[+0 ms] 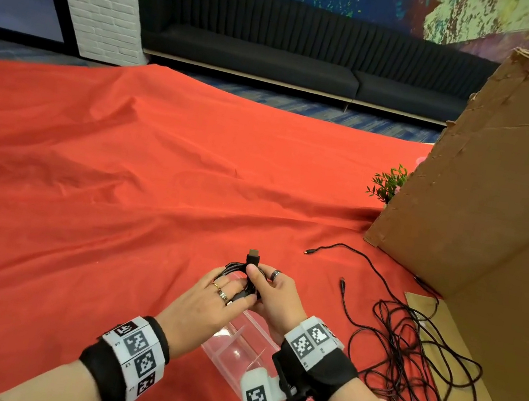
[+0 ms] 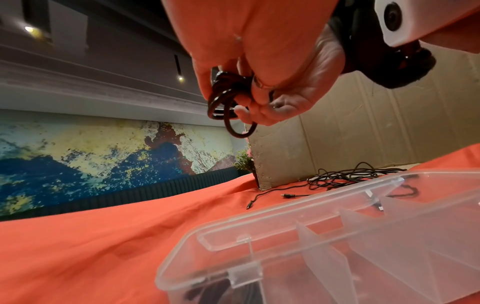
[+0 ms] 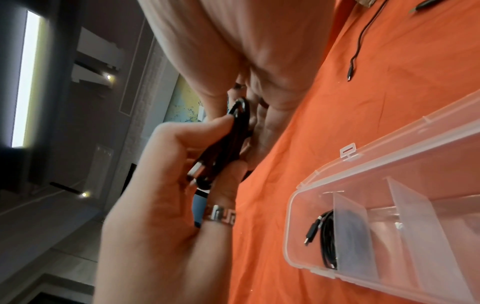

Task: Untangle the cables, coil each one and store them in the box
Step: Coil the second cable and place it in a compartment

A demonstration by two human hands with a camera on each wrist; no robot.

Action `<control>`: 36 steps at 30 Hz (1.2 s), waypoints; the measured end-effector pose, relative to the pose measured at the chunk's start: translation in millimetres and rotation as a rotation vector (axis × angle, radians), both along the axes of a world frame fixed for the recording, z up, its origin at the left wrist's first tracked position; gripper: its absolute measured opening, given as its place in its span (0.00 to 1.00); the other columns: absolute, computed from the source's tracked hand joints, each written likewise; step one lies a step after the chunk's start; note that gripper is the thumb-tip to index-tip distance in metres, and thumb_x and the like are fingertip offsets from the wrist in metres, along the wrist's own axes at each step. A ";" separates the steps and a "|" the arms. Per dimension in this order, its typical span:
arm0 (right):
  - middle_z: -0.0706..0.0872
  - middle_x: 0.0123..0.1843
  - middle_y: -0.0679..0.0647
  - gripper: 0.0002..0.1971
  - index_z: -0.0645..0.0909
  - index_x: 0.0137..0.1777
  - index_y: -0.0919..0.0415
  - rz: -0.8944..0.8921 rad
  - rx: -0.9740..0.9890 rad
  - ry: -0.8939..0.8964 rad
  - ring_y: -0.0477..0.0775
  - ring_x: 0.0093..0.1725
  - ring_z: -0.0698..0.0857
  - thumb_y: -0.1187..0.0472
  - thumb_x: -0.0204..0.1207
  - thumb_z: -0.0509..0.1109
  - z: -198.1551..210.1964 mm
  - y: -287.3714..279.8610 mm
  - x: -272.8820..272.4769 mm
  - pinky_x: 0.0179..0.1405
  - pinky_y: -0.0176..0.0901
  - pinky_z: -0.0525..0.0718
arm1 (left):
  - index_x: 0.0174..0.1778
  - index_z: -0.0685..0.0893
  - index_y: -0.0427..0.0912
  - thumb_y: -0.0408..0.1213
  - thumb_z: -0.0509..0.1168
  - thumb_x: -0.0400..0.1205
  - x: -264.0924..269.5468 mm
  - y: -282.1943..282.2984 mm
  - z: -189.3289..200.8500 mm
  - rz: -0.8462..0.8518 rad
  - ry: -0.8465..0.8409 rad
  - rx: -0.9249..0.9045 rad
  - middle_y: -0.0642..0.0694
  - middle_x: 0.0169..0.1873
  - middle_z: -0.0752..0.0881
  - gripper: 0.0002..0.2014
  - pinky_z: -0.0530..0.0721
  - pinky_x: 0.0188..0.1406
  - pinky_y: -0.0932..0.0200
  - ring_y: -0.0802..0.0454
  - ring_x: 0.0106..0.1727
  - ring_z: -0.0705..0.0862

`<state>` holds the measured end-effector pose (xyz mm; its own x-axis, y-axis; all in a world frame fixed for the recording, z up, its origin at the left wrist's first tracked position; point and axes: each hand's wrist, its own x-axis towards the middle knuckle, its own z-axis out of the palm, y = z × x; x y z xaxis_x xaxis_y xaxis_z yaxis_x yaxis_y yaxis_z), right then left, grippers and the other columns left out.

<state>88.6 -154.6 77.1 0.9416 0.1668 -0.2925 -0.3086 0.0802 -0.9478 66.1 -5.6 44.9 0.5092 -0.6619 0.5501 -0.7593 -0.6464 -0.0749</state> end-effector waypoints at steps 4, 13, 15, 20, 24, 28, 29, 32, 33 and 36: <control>0.85 0.36 0.57 0.06 0.83 0.46 0.62 -0.036 -0.056 -0.053 0.49 0.32 0.83 0.67 0.80 0.64 -10.6 -11.4 2.7 0.33 0.40 0.84 | 0.64 0.78 0.45 0.40 0.63 0.81 -2.6 13.3 -13.0 -0.079 0.246 -0.228 0.51 0.60 0.77 0.15 0.70 0.70 0.62 0.56 0.63 0.76; 0.86 0.36 0.57 0.07 0.81 0.47 0.61 -0.043 -0.187 -0.042 0.43 0.26 0.85 0.70 0.81 0.63 -40.7 -40.3 -1.6 0.27 0.35 0.83 | 0.76 0.68 0.46 0.38 0.62 0.82 21.7 40.0 -55.7 0.709 1.052 -0.275 0.42 0.73 0.70 0.24 0.64 0.74 0.50 0.40 0.72 0.66; 0.86 0.35 0.55 0.07 0.81 0.47 0.63 -0.023 -0.233 -0.051 0.42 0.26 0.85 0.71 0.81 0.62 -43.9 -41.8 -3.0 0.27 0.34 0.83 | 0.65 0.78 0.43 0.38 0.64 0.81 27.4 37.7 -59.7 0.714 1.126 -0.318 0.39 0.63 0.80 0.16 0.71 0.63 0.56 0.41 0.68 0.75; 0.86 0.35 0.54 0.08 0.84 0.44 0.53 0.019 -0.415 -0.106 0.53 0.39 0.84 0.67 0.79 0.66 -53.3 -42.0 -3.5 0.47 0.49 0.85 | 0.26 0.68 0.47 0.38 0.66 0.78 29.9 35.0 -58.0 0.824 1.139 -0.274 0.46 0.27 0.79 0.17 0.72 0.36 0.57 0.41 0.42 0.85; 0.86 0.37 0.53 0.05 0.85 0.50 0.60 0.043 -0.535 -0.148 0.49 0.38 0.82 0.64 0.79 0.67 -58.5 -35.0 -2.9 0.41 0.37 0.82 | 0.29 0.66 0.43 0.33 0.60 0.78 15.8 28.3 -52.7 0.813 1.321 -0.249 0.46 0.19 0.79 0.13 0.80 0.22 0.59 0.47 0.21 0.83; 0.89 0.38 0.57 0.09 0.84 0.43 0.64 0.095 -0.646 -0.123 0.55 0.39 0.87 0.58 0.78 0.68 -66.0 -22.7 -8.5 0.43 0.46 0.84 | 0.34 0.73 0.37 0.32 0.56 0.81 -0.9 20.7 -50.4 0.824 1.520 -0.388 0.44 0.16 0.79 0.10 0.74 0.10 0.64 0.53 0.10 0.75; 0.89 0.38 0.57 0.11 0.83 0.40 0.63 0.127 -0.693 -0.131 0.53 0.37 0.86 0.56 0.78 0.68 -67.7 -20.2 -10.8 0.38 0.41 0.83 | 0.36 0.75 0.34 0.32 0.54 0.82 -4.1 19.0 -52.3 0.824 1.562 -0.427 0.44 0.14 0.79 0.10 0.73 0.09 0.64 0.53 0.09 0.74; 0.86 0.36 0.50 0.10 0.80 0.35 0.53 0.207 -0.752 -0.183 0.46 0.35 0.83 0.55 0.79 0.67 -65.1 -16.5 -15.2 0.32 0.27 0.75 | 0.35 0.74 0.30 0.30 0.52 0.82 -11.0 14.3 -56.2 0.791 1.654 -0.513 0.44 0.11 0.77 0.12 0.71 0.08 0.66 0.53 0.07 0.71; 0.86 0.39 0.51 0.08 0.83 0.40 0.54 0.217 -0.757 -0.203 0.48 0.38 0.84 0.56 0.79 0.67 -63.5 -17.0 -15.0 0.34 0.26 0.75 | 0.35 0.74 0.29 0.29 0.51 0.82 -12.1 13.6 -57.0 0.788 1.671 -0.535 0.44 0.11 0.76 0.12 0.71 0.08 0.66 0.53 0.07 0.71; 0.84 0.51 0.56 0.09 0.84 0.51 0.59 0.232 -0.821 -0.257 0.53 0.53 0.82 0.56 0.79 0.67 -67.4 -18.2 -18.3 0.51 0.31 0.75 | 0.35 0.74 0.27 0.28 0.50 0.82 -12.8 12.0 -57.7 0.803 1.678 -0.548 0.44 0.10 0.76 0.13 0.70 0.08 0.66 0.52 0.07 0.71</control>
<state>70.3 -172.8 9.7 0.9632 0.1922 -0.1880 -0.0025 -0.6926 -0.7213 53.3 6.4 -12.8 0.7040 0.0049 -0.7102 0.6074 -0.5224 0.5985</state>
